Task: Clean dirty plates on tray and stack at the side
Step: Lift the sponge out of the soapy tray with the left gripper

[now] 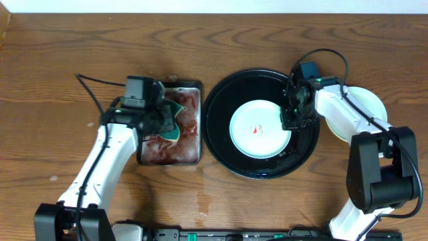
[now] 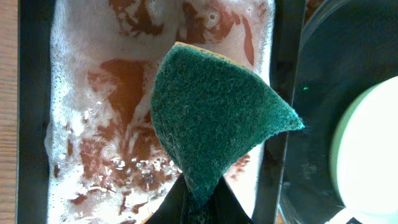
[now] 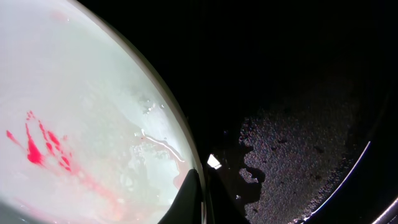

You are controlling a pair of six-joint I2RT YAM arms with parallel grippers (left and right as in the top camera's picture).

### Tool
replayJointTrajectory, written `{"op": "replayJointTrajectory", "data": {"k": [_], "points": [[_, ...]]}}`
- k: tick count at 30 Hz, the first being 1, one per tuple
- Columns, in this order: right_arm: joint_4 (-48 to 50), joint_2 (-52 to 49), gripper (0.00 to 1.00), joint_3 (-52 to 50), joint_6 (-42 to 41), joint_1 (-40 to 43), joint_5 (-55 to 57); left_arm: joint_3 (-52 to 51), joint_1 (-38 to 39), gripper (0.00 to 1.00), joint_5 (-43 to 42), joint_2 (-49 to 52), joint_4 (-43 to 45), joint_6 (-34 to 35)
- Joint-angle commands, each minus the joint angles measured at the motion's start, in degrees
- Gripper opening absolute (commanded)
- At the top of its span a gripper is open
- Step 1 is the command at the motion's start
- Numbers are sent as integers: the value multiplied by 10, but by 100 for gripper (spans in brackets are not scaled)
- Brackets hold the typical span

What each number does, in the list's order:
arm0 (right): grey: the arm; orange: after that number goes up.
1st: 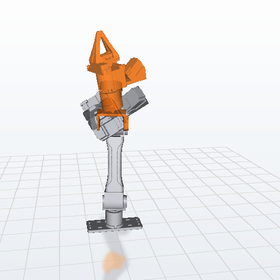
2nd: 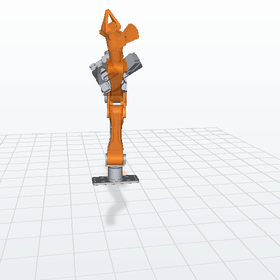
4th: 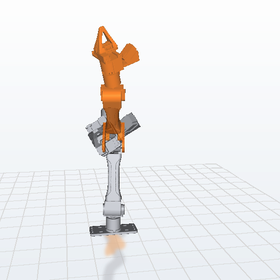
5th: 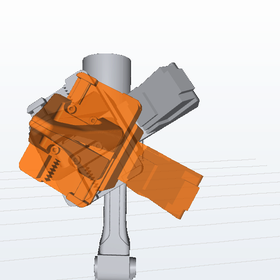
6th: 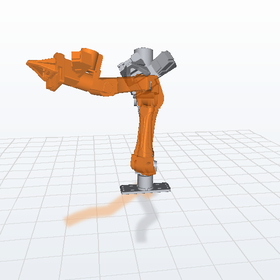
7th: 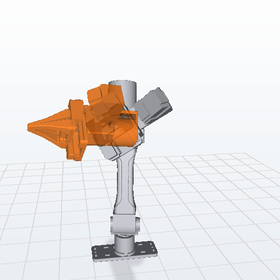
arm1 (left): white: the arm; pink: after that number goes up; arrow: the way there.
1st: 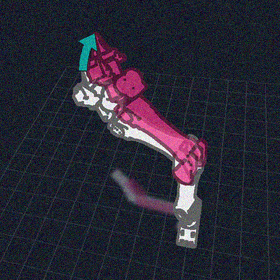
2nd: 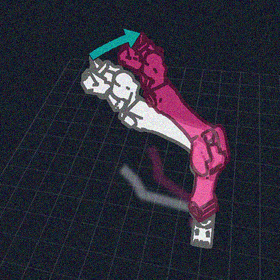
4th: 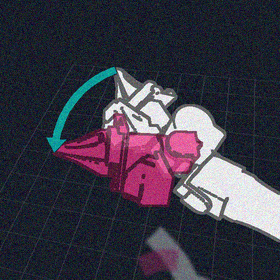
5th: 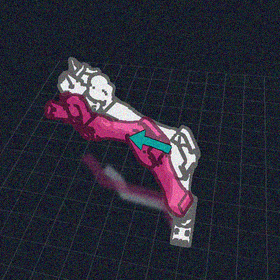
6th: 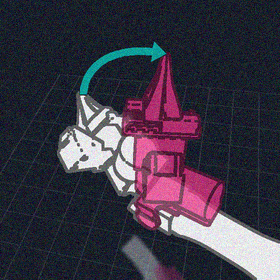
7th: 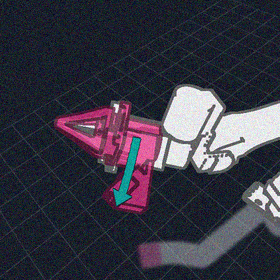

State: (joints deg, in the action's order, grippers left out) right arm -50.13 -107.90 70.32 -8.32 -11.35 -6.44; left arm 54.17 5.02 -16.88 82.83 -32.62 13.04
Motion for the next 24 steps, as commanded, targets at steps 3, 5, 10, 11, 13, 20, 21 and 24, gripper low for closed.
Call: {"op": "replayJointTrajectory", "data": {"k": [3,5,10,11,13,20,21,24], "points": [[-2,-5,1,-4,3,-7,2,14,-61,7,-146,-4,3,-11],[-2,-5,1,-4,3,-7,2,14,-84,7,-196,-4,4,-29],[-2,-5,1,-4,3,-7,2,13,-120,7,-277,-4,3,-75],[-2,-5,1,-4,3,-7,2,13,-124,7,-280,-4,3,-84],[-2,-5,1,-4,3,-7,2,12,-130,7,-279,-4,1,-101],[-2,-5,1,-4,3,-7,2,10,-135,7,-318,-4,3,-150],[-2,-5,1,-4,3,-7,2,10,-135,7,-318,-4,3,-150],[-2,-5,1,-4,3,-7,2,10,-135,7,-318,-4,6,-151]]}}
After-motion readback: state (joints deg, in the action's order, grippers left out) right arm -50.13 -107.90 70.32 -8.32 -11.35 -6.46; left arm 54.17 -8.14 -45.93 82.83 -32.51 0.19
